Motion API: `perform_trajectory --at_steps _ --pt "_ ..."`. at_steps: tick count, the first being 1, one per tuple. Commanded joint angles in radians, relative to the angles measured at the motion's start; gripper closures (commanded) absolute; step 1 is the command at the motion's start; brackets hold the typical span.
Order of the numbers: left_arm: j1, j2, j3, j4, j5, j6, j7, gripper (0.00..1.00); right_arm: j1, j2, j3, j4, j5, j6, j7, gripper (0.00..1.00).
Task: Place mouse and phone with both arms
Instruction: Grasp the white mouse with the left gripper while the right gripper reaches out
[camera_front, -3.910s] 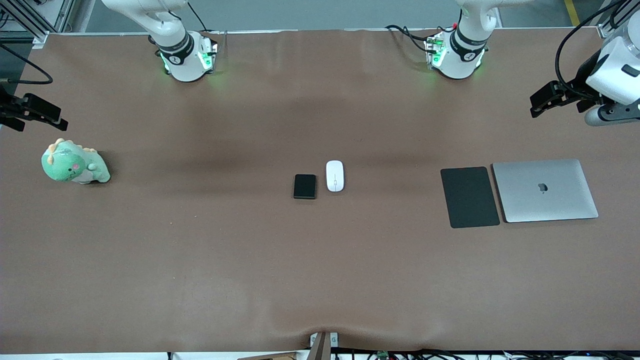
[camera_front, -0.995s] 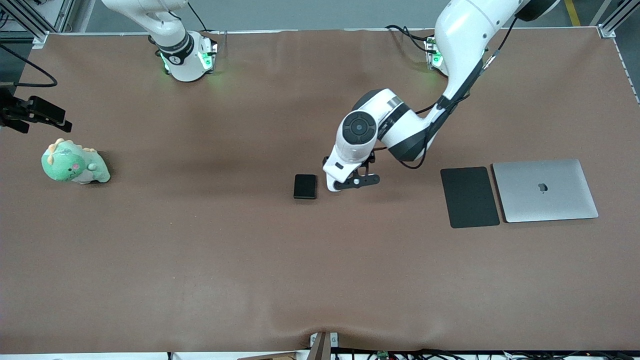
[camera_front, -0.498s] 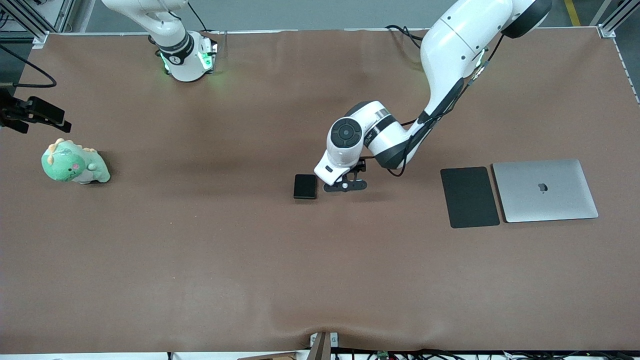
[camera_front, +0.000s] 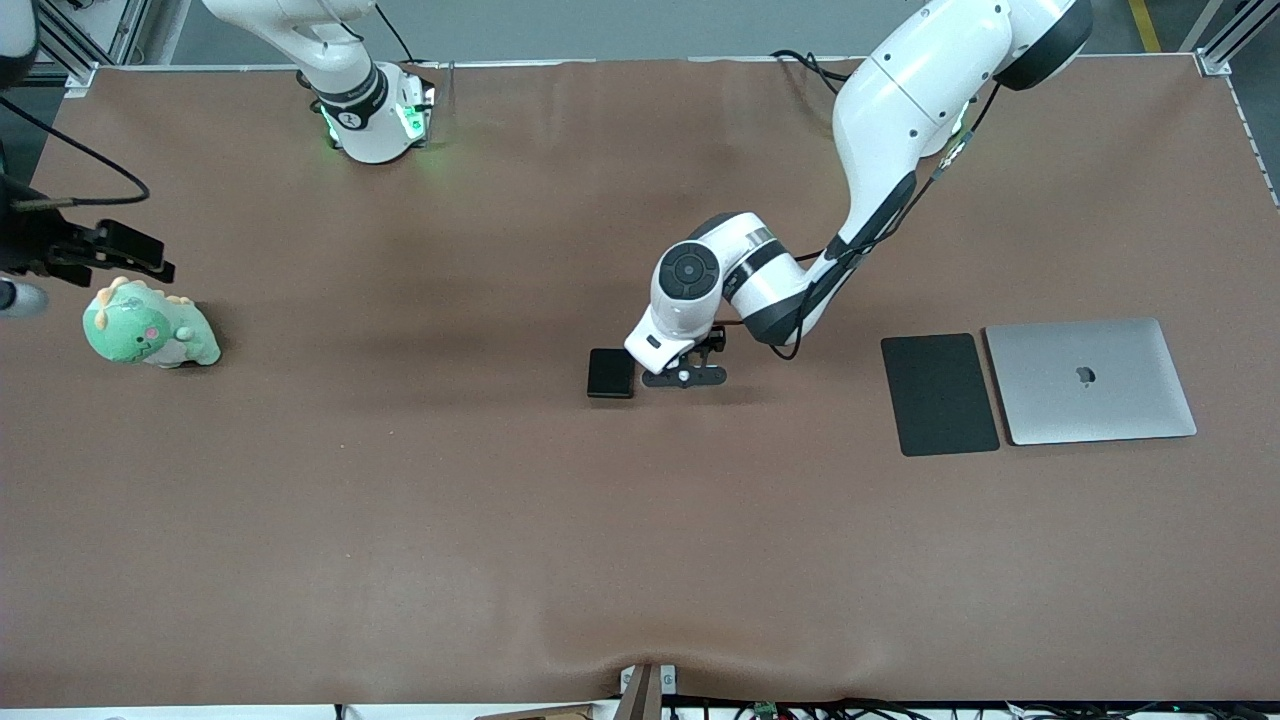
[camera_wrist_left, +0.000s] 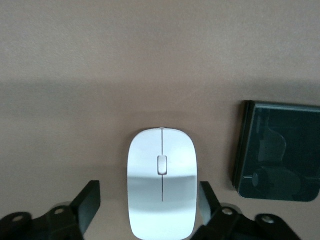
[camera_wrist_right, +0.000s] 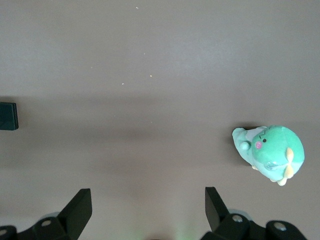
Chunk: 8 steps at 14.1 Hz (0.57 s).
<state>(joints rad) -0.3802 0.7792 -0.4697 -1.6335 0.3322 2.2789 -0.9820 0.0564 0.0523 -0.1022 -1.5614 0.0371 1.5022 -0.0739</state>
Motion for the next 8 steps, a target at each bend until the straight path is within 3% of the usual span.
perform_trajectory --at_steps 1,8 --pt "-0.016 0.028 0.003 0.021 0.031 0.020 -0.029 0.18 -0.001 0.006 -0.004 0.027 0.012 -0.010 -0.004 0.00" --pt "-0.029 0.048 0.008 0.020 0.045 0.054 -0.030 0.27 0.005 0.006 -0.004 0.026 0.012 -0.020 -0.003 0.00"
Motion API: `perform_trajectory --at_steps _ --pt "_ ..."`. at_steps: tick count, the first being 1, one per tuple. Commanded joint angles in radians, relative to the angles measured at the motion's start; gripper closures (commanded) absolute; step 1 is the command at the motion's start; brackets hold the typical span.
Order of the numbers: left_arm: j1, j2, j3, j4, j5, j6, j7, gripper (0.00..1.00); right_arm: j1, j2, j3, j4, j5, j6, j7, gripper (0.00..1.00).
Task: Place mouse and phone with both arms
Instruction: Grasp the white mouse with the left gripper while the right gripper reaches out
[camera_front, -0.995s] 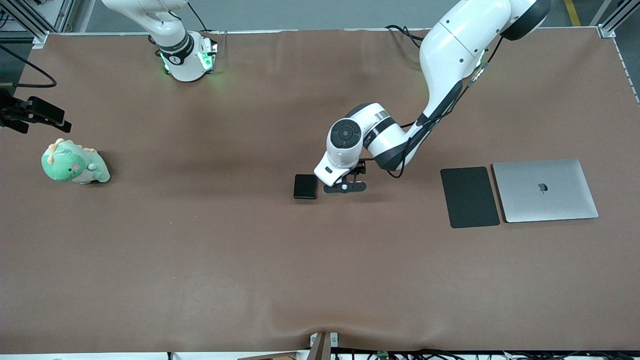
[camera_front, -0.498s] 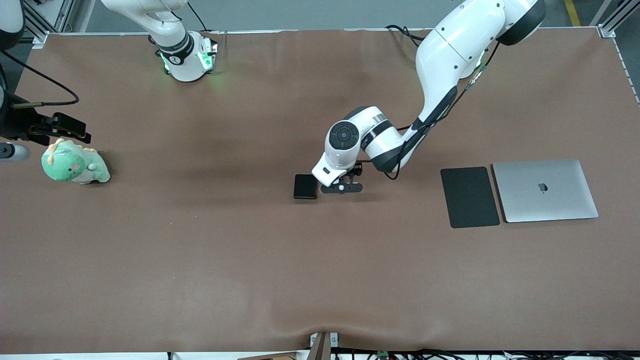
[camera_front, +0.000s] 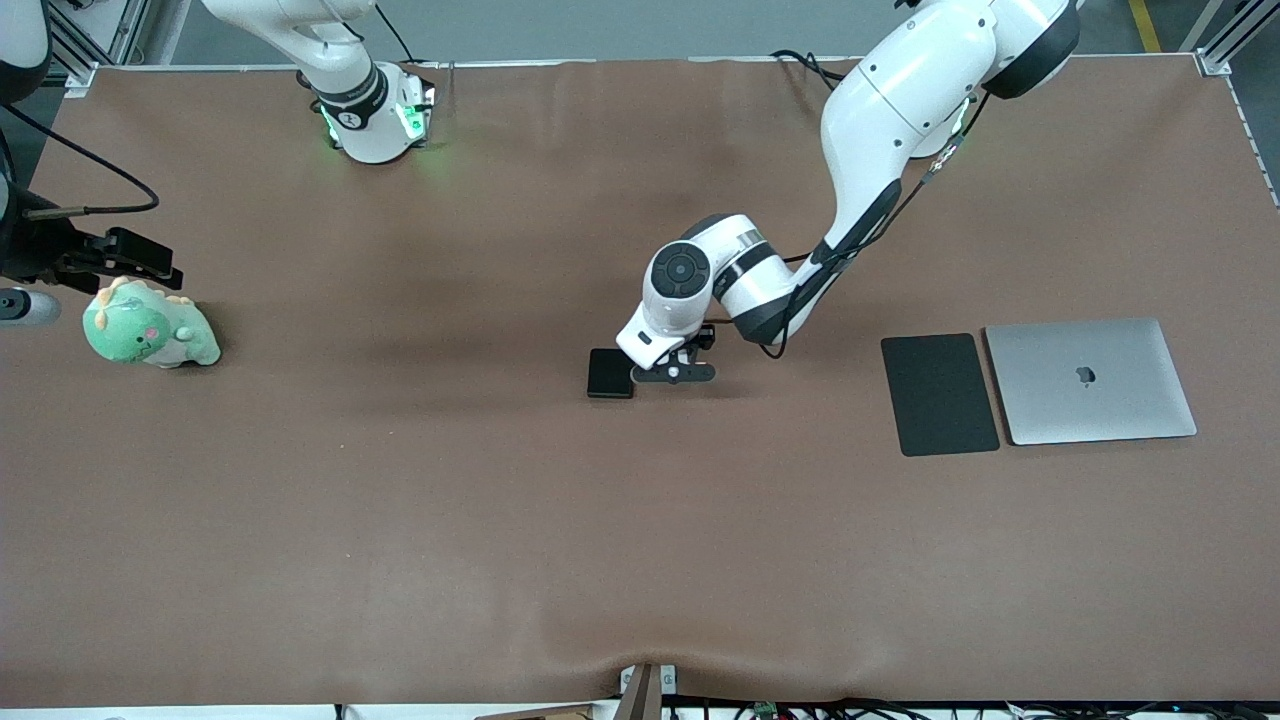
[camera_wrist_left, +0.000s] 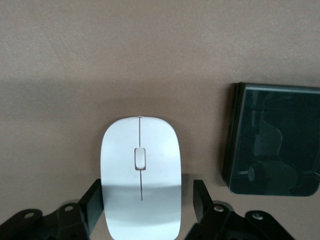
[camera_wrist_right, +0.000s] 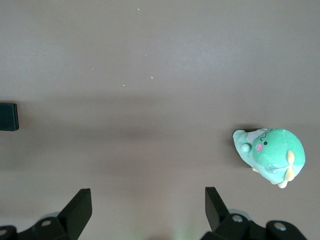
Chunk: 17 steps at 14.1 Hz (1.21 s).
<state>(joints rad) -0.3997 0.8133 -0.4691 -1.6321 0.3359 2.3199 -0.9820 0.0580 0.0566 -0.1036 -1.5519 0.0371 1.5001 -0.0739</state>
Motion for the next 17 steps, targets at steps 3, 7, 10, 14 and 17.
perform_trajectory --at_steps 3,7,10,14,17 --pt "-0.010 0.014 0.007 0.017 0.043 0.013 -0.026 0.36 0.006 0.002 -0.001 0.016 0.014 -0.018 -0.003 0.00" --pt "-0.002 0.006 0.007 0.017 0.061 0.003 -0.026 0.50 0.028 0.037 -0.001 0.018 0.067 -0.009 0.000 0.00" --pt "0.012 -0.017 0.007 0.017 0.064 -0.032 -0.023 0.49 0.031 0.063 -0.001 0.018 0.113 -0.014 0.000 0.00" --pt "0.087 -0.136 -0.005 0.012 0.058 -0.172 0.058 0.49 0.156 0.149 -0.002 0.019 0.106 0.005 0.011 0.00" --pt "0.200 -0.213 -0.051 0.006 0.048 -0.267 0.117 0.45 0.206 0.184 0.001 0.027 0.151 0.049 0.013 0.00"
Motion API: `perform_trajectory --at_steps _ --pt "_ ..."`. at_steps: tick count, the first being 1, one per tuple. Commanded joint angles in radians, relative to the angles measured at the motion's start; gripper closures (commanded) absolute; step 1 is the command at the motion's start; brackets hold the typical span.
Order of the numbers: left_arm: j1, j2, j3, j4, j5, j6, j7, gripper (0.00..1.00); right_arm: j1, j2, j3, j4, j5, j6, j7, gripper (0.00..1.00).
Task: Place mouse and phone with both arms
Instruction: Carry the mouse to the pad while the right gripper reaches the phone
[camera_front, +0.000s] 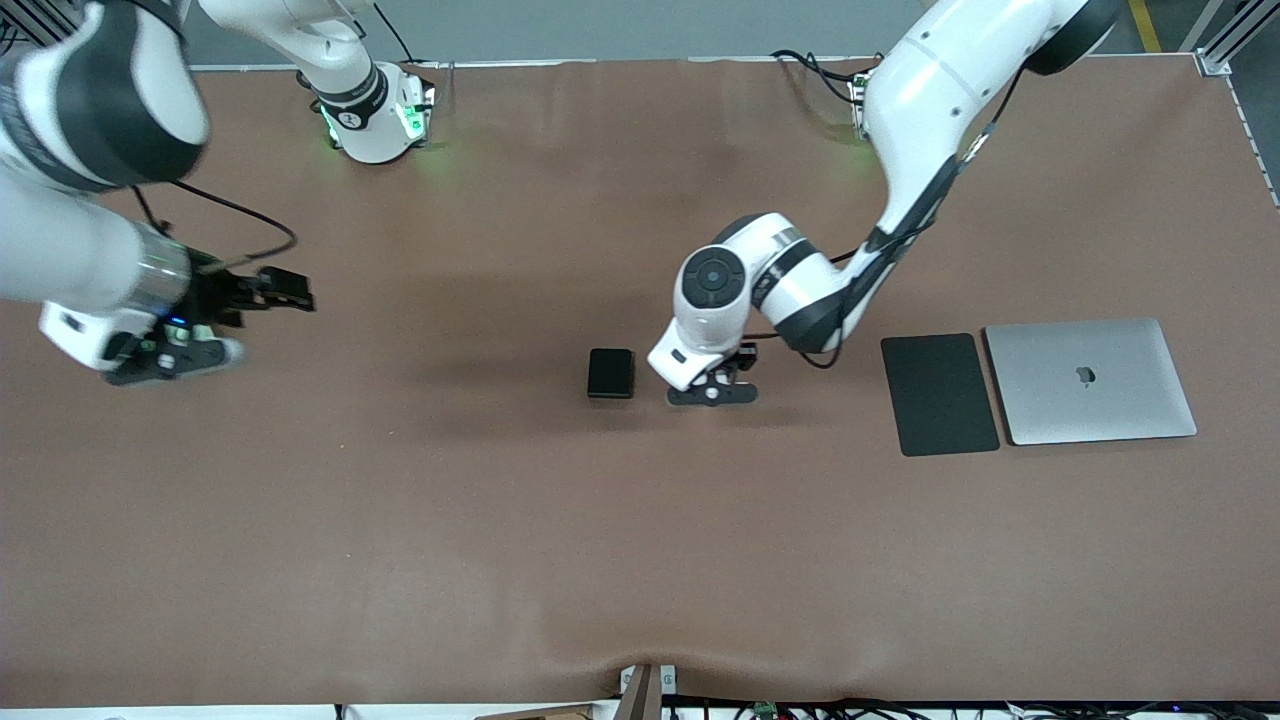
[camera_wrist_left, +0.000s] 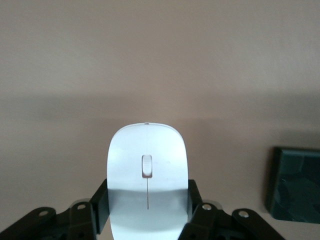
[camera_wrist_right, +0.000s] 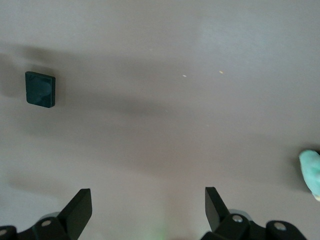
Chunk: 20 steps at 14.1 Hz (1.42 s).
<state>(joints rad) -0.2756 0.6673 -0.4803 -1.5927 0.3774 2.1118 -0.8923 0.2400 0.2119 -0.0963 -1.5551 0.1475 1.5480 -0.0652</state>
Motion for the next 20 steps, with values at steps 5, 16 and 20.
perform_trajectory --at_steps 5,16,20 --pt "0.424 -0.158 -0.197 -0.102 0.008 -0.121 0.217 0.45 0.183 0.150 -0.008 0.035 0.044 0.193 0.195 0.00" --pt "0.818 -0.167 -0.261 -0.254 0.100 -0.076 0.443 0.45 0.455 0.412 -0.008 0.038 0.038 0.512 0.631 0.00" --pt "0.874 -0.150 -0.259 -0.352 0.107 0.072 0.452 0.45 0.466 0.497 -0.008 0.052 0.038 0.627 0.636 0.00"
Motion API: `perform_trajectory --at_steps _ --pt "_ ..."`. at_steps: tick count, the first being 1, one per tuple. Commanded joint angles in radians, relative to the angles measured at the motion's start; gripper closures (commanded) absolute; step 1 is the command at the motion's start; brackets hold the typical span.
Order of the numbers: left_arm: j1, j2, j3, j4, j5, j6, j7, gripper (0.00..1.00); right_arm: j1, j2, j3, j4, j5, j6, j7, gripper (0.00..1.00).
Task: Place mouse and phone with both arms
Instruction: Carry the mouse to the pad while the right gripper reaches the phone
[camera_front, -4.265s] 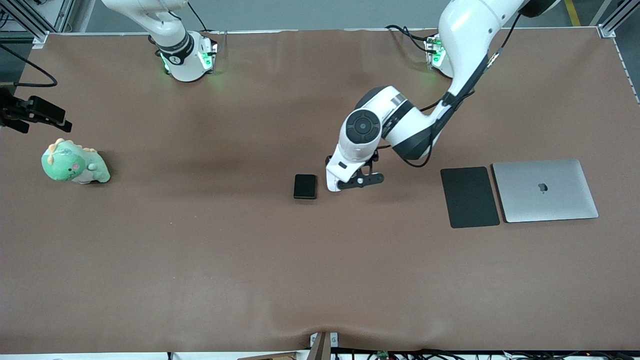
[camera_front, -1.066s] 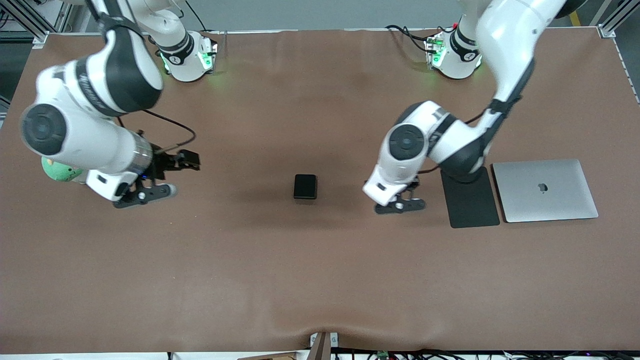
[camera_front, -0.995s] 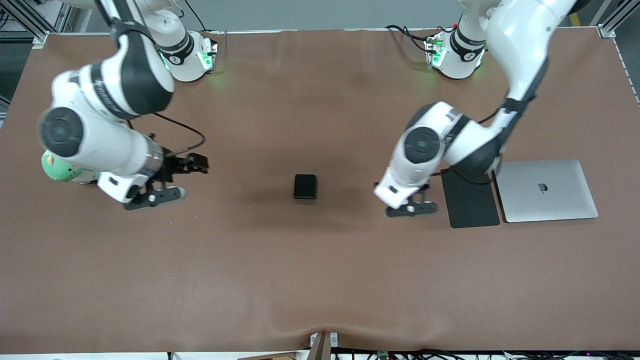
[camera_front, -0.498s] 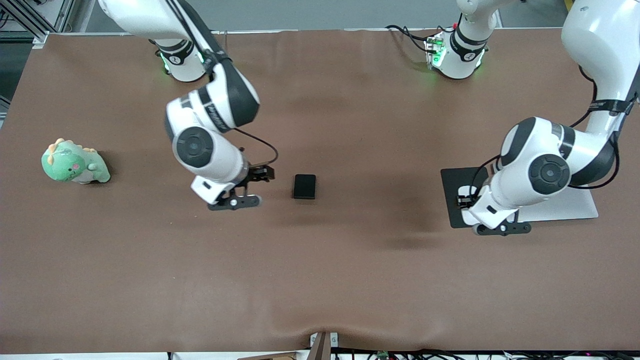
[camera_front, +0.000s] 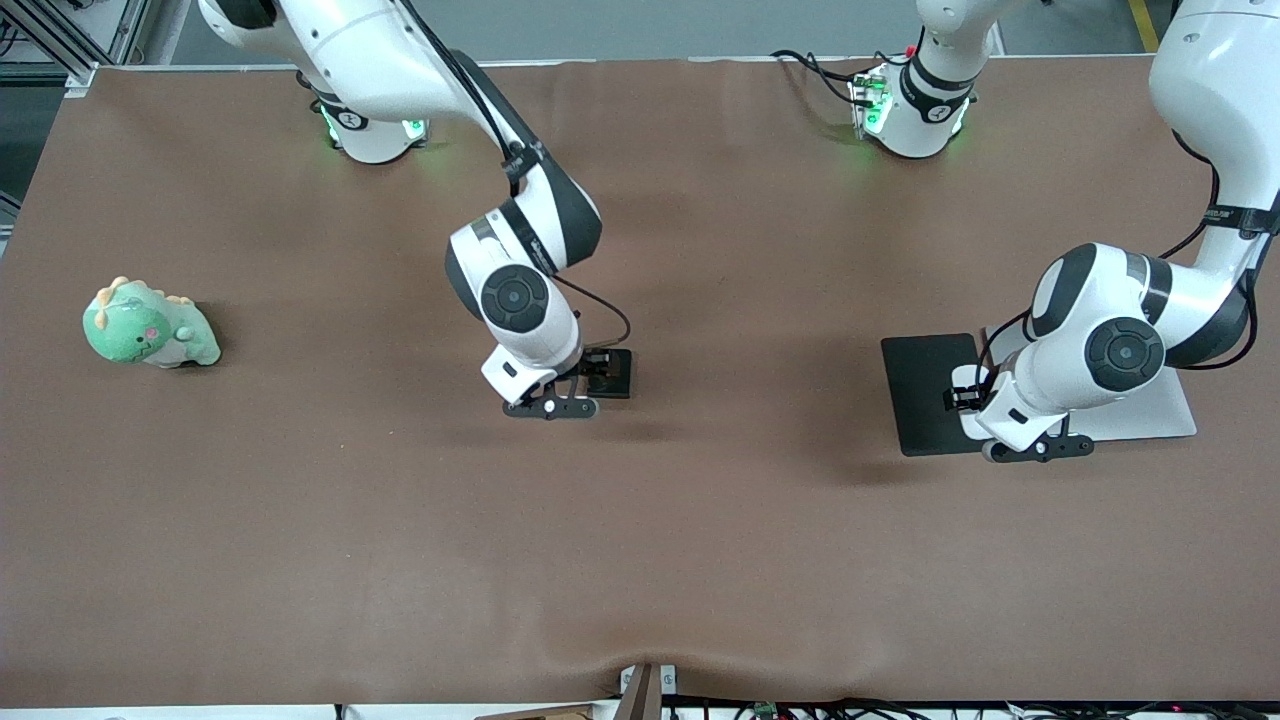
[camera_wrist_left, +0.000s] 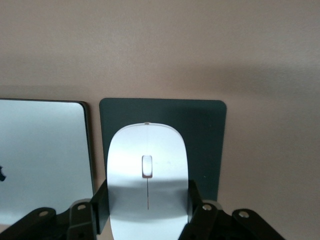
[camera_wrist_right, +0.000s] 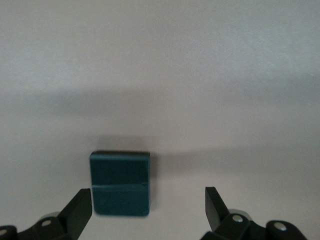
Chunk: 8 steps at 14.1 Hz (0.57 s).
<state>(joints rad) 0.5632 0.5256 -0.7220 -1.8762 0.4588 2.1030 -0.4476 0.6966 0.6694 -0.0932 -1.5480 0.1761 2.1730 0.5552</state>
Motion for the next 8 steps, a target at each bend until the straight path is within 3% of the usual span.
perform_trajectory --at_steps 1,3,8 --pt "0.049 0.004 -0.017 -0.093 0.027 0.135 0.007 0.45 0.014 0.058 -0.011 0.064 0.010 0.007 0.015 0.00" --pt "0.056 0.017 -0.016 -0.139 0.050 0.225 0.007 0.45 0.032 0.113 -0.014 0.123 0.005 0.007 0.029 0.00" --pt "0.098 0.028 -0.014 -0.204 0.101 0.264 0.007 0.44 0.066 0.162 -0.013 0.154 -0.033 0.028 0.109 0.00"
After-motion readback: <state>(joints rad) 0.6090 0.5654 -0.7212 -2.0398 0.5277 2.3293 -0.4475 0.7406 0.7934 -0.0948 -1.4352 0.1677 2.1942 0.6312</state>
